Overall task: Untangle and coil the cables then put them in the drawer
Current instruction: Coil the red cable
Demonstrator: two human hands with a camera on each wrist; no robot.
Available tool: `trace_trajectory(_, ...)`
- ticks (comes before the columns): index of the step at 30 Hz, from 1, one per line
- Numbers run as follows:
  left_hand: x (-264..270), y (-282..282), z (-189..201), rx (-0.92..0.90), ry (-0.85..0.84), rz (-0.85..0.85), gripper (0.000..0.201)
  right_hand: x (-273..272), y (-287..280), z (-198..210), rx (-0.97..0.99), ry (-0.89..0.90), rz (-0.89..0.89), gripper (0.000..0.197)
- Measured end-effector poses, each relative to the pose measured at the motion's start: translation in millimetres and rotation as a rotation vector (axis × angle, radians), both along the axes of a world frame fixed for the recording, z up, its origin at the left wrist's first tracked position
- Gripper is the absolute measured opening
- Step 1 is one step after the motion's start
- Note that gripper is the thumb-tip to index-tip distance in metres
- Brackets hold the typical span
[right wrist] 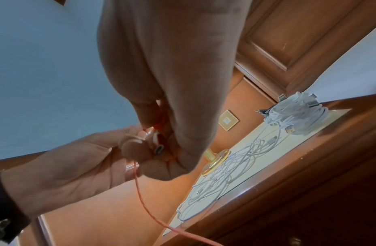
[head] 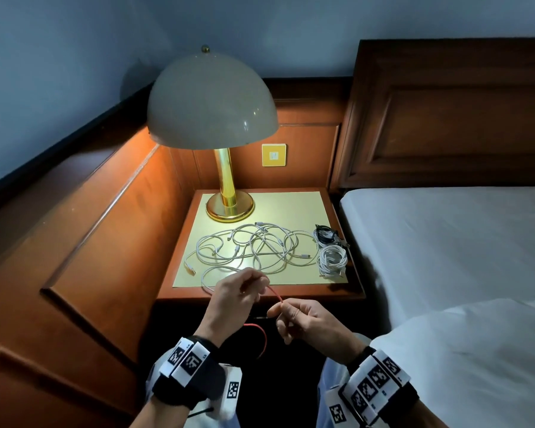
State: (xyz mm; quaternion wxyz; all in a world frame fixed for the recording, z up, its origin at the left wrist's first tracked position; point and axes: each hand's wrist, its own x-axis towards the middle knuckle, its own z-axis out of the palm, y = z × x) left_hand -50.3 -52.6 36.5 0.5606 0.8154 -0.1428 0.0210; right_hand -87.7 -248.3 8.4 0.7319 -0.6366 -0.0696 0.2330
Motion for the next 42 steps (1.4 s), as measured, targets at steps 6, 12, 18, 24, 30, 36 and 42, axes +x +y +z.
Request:
trace_trajectory(6, 5.3, -2.0, -2.6, -0.130, 0.107, -0.020, 0.006, -0.6, 1.5, 2.3, 0.127, 0.104, 0.084, 0.039)
trace_trajectory(12, 8.6, 0.4, -3.0, -0.063, 0.107, -0.089, 0.009, 6.8, 4.0, 7.3, 0.206, 0.085, 0.049, 0.033)
trace_trajectory(18, 7.0, -3.6, -1.7, -0.161, 0.115, -0.051, 0.010, 5.6, 8.9, 13.9, 0.358, 0.106, 0.071, 0.030)
trace_trajectory(24, 3.4, -6.0, -0.1, -0.269, 0.145, -0.044, 0.011, 6.0, 11.2, 12.5, 0.379, 0.085, 0.093, 0.027)
trace_trajectory(30, 0.5, -9.8, -1.3, -0.436, 0.274, -0.054, 0.019, 3.0, 20.5, 17.8, 0.452, 0.124, 0.119, 0.026)
trace_trajectory(36, -12.2, -16.9, -2.8, -0.708, 0.557, -0.051, 0.035, 5.4, 31.6, 21.9, 0.532, 0.146, 0.141, 0.030)
trace_trajectory(42, -15.5, -14.3, -5.1, -0.797, 0.542, -0.043, 0.030, 10.1, 29.0, 19.7, 0.550, 0.128, 0.123, 0.025)
